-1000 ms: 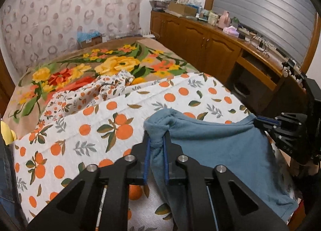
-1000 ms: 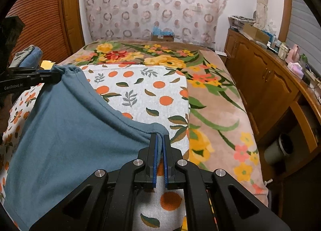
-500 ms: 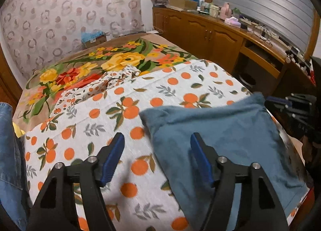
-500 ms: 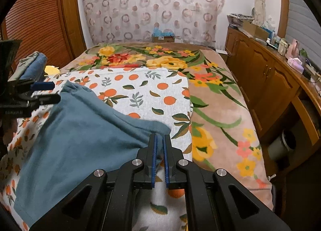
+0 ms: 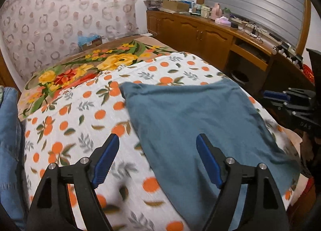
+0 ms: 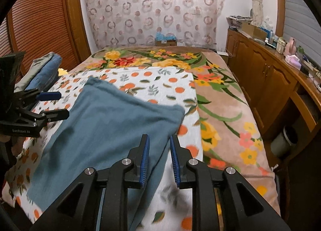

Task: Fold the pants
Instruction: 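Lay the shorts flat and open both grippers to release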

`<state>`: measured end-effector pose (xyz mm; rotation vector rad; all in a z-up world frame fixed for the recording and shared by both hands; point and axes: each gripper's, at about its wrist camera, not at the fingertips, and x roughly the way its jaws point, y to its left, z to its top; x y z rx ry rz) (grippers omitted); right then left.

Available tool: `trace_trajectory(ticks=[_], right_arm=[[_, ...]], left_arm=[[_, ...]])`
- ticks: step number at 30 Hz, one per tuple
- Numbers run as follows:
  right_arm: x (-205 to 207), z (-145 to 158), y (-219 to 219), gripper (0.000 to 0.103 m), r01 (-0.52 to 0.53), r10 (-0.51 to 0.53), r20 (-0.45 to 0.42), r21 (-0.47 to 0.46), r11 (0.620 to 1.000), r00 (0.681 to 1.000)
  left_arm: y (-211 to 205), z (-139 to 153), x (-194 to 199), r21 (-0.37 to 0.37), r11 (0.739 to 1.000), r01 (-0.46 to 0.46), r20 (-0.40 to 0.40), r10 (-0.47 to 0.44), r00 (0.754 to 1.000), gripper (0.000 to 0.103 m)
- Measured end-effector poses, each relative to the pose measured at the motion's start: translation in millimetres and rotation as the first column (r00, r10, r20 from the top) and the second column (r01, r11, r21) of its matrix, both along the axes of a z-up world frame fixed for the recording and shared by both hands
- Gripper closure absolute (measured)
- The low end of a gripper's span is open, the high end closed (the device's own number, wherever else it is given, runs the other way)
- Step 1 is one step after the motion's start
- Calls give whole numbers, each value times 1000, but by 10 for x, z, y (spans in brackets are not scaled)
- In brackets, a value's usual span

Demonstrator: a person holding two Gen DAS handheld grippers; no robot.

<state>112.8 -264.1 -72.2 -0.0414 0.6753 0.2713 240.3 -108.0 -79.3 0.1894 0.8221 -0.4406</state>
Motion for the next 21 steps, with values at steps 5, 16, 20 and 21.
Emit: trace_trajectory(ticks=[5, 16, 20, 21], right_arm=[[-301, -58, 28, 82, -20, 20, -14, -2, 1000, 1000], [-870, -52, -28, 82, -33, 33, -20, 2, 999, 999], [-999, -79, -59, 82, -36, 37, -27, 22, 999, 999], [-1010, -78, -62, 82, -38, 38, -28, 27, 999, 999]], left_arm=[[-4, -27, -299, -9, 1000, 21, -9, -21, 1000, 23], [47, -74, -931, -14, 1000, 19, -15, -19, 1000, 23], [88, -111, -1126, -19, 1000, 7, -23, -8, 1000, 23], [107, -125, -1173, -25, 1000, 5, -32, -6, 999, 23]])
